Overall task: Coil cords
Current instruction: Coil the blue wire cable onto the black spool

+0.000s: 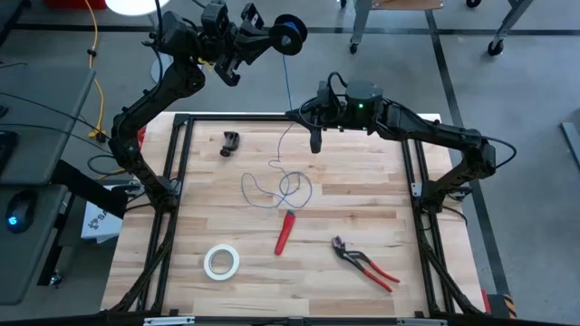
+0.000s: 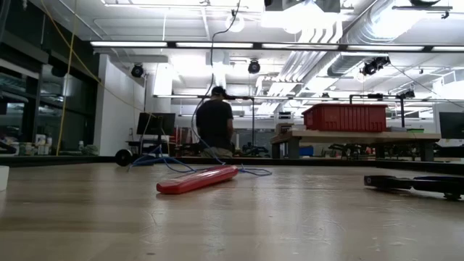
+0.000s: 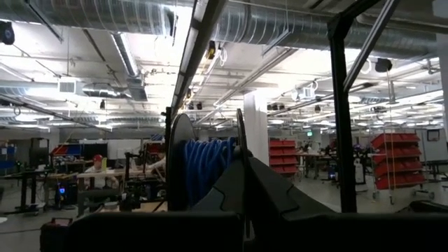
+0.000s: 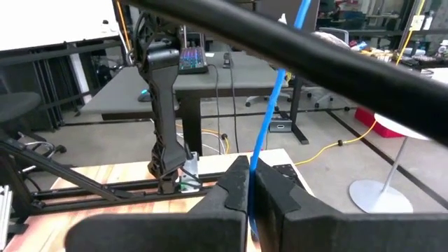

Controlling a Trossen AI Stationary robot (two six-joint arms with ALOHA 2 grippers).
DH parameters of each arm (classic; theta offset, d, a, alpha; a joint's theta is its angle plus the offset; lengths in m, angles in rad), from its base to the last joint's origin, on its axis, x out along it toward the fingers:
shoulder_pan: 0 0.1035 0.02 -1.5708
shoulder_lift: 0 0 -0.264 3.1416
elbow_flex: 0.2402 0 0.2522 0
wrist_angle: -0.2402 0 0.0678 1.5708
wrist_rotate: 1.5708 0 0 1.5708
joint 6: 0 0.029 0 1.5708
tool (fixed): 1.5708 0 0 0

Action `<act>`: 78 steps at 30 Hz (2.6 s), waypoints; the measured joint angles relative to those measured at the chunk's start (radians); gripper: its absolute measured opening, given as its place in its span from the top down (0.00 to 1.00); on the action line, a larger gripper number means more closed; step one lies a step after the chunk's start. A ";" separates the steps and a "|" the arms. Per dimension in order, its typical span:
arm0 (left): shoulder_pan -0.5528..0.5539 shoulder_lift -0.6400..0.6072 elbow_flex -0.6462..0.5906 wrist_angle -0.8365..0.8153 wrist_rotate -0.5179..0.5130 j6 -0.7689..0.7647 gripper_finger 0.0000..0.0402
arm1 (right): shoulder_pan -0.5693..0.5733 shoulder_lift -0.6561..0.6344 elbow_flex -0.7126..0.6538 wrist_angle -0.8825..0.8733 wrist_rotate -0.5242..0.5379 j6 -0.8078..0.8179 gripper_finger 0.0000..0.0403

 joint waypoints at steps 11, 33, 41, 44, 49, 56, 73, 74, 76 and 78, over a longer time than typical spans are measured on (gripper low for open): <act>0.044 -0.020 0.000 -0.008 -0.001 0.053 1.00 | -0.002 -0.020 0.000 0.000 0.069 -0.046 1.00; 0.075 -0.047 0.000 -0.227 -0.017 0.200 1.00 | -0.016 -0.106 -0.001 -0.152 0.097 -0.053 1.00; 0.070 -0.047 0.000 -0.415 -0.057 0.298 1.00 | -0.016 -0.106 -0.001 -0.157 0.096 -0.053 1.00; 0.069 -0.047 0.000 -0.463 -0.056 0.305 1.00 | -0.016 -0.106 -0.001 -0.173 0.097 -0.053 1.00; 0.070 -0.047 -0.046 -0.503 -0.055 0.326 1.00 | -0.016 -0.106 -0.001 -0.219 0.113 -0.034 1.00; 0.044 -0.047 -0.199 -0.307 -0.048 0.197 1.00 | -0.016 -0.105 -0.001 -0.256 0.126 -0.050 1.00; 0.116 -0.172 -0.432 -0.201 -0.120 0.113 1.00 | -0.016 -0.105 -0.001 -0.392 0.126 -0.053 1.00; 0.126 -0.188 -0.431 -0.193 -0.119 0.105 1.00 | -0.016 -0.105 -0.001 -0.390 0.126 -0.053 1.00; 0.140 -0.219 -0.431 -0.176 -0.113 0.076 1.00 | -0.016 -0.105 -0.001 -0.371 0.129 -0.052 1.00; 0.143 -0.248 -0.431 -0.174 -0.110 0.070 1.00 | -0.016 -0.105 -0.001 -0.352 0.129 -0.044 1.00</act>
